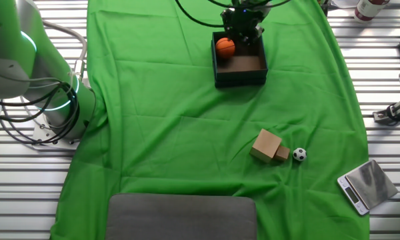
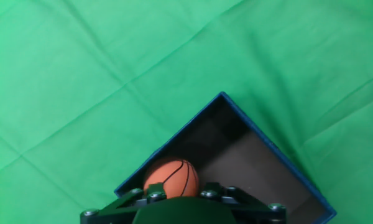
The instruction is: Take everything out of the gift box
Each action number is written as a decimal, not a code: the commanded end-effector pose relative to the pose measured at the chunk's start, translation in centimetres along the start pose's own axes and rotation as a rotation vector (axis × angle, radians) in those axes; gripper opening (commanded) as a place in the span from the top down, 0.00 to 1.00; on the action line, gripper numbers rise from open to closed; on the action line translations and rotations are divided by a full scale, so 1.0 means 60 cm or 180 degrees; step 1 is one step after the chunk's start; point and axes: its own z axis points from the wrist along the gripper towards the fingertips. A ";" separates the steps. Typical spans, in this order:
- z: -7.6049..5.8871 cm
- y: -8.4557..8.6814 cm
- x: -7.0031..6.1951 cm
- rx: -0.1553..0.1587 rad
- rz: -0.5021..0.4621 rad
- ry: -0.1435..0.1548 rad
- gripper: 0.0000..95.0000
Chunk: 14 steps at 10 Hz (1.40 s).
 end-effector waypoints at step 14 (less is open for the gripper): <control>0.062 0.009 -0.003 0.0034 0.0174 -0.0075 1.00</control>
